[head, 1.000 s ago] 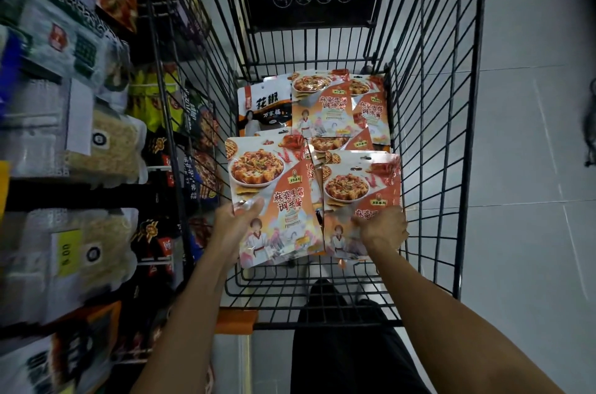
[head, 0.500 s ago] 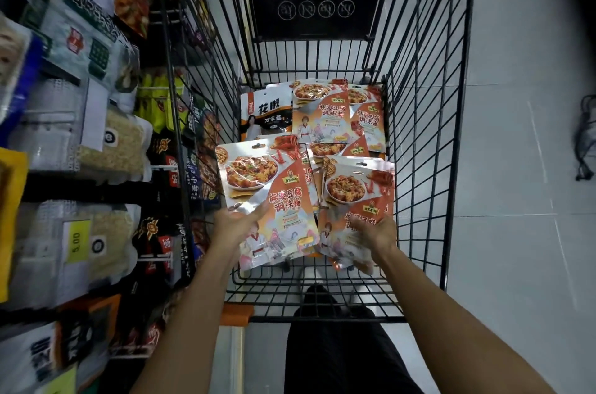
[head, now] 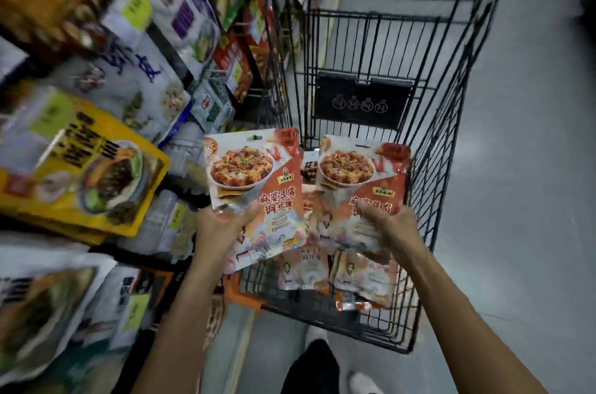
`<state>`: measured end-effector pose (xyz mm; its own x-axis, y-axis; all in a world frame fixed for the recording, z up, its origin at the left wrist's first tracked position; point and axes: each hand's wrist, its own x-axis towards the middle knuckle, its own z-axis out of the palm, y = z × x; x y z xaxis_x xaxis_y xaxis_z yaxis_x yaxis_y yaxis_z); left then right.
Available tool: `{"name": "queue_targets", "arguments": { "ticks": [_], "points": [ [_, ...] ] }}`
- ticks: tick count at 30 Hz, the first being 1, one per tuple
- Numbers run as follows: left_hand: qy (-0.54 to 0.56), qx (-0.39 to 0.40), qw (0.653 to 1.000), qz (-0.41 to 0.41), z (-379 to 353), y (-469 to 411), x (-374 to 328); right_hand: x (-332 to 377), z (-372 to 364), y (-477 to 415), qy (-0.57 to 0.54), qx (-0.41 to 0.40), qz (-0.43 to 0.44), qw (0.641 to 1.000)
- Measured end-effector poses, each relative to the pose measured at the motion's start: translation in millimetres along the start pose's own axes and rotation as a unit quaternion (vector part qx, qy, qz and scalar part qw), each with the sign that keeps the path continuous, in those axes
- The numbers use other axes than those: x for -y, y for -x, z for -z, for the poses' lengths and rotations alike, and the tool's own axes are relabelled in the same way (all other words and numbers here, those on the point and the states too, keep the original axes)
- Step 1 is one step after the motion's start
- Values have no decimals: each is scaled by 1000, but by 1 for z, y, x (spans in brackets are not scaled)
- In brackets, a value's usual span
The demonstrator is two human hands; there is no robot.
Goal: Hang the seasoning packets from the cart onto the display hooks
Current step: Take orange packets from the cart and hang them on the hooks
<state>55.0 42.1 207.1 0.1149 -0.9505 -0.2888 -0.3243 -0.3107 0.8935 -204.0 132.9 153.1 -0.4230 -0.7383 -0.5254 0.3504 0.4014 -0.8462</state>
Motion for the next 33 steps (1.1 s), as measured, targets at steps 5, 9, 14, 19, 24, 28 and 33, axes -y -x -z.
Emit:
{"name": "queue_targets", "arguments": {
  "ticks": [5, 9, 14, 19, 24, 28, 33],
  "points": [
    [35, -88, 993, -71, 57, 73, -51, 64, -20, 32, 52, 131, 52, 989],
    [63, -172, 977, -109, 101, 140, -76, 98, -45, 66, 57, 226, 84, 969],
    [75, -273, 950, -129, 162, 218, -95, 127, -83, 122, 67, 331, 130, 932],
    [100, -369, 914, -138, 218, 300, -101, 146, -126, 191, 83, 420, 175, 887],
    [121, -449, 876, -130, 270, 379, -84, 149, -173, 264, 95, 498, 199, 839],
    [141, -497, 845, -135, 315, 433, -53, 131, -213, 330, 62, 545, 195, 813],
    [135, -526, 834, -97, 369, 485, 1, 92, -249, 403, 66, 596, 185, 779]
  ]
}}
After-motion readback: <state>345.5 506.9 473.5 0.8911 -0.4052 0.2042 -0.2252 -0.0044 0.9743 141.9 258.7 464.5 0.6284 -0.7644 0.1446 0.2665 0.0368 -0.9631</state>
